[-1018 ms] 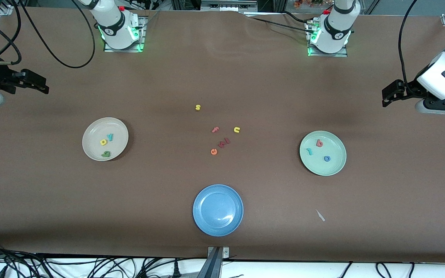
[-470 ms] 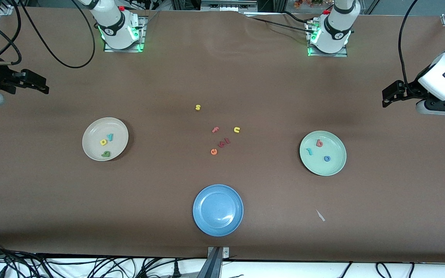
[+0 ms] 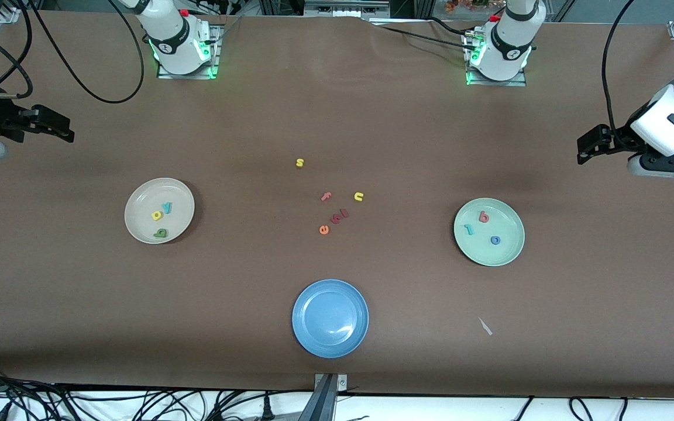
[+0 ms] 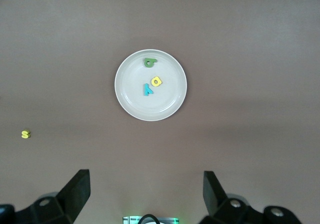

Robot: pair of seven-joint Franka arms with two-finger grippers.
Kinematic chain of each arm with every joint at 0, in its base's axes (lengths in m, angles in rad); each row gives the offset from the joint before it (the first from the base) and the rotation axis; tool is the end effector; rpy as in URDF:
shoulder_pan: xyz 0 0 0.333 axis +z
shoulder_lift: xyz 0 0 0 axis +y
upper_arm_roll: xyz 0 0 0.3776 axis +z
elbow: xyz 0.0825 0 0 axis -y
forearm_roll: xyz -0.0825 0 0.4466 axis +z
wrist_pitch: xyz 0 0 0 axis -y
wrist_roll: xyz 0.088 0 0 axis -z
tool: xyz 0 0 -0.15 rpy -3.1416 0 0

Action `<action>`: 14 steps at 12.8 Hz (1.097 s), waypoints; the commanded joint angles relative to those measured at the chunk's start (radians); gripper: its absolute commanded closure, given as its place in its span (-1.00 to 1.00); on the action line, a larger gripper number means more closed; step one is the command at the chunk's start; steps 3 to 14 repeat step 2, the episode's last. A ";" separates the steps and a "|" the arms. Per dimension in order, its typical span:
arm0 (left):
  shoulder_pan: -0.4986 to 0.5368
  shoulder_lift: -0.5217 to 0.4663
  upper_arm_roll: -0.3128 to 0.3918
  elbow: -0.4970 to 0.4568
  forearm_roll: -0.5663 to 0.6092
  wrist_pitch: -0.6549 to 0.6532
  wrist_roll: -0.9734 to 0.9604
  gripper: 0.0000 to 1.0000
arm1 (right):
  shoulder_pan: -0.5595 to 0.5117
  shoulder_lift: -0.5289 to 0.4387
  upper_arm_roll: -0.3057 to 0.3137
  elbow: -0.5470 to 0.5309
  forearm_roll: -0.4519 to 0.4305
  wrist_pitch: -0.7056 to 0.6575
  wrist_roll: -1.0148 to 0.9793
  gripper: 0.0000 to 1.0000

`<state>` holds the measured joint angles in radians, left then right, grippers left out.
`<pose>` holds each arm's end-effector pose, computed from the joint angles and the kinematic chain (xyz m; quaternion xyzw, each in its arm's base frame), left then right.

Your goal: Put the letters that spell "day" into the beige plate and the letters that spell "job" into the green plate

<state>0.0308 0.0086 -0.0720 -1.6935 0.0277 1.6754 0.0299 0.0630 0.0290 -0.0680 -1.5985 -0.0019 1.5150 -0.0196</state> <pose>0.6229 -0.0216 0.5810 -0.9991 0.0372 0.0133 0.0135 0.6146 -0.0028 0.6062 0.9984 0.0072 -0.0562 0.0012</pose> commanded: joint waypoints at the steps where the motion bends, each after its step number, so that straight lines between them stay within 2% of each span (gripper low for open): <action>1: 0.005 0.008 0.001 0.021 -0.022 -0.011 0.007 -1.00 | -0.008 0.005 0.005 0.020 0.000 -0.019 0.007 -1.00; 14: 0.005 0.010 0.001 0.021 -0.022 -0.009 0.007 -1.00 | -0.008 0.005 0.005 0.020 0.000 -0.019 0.006 -1.00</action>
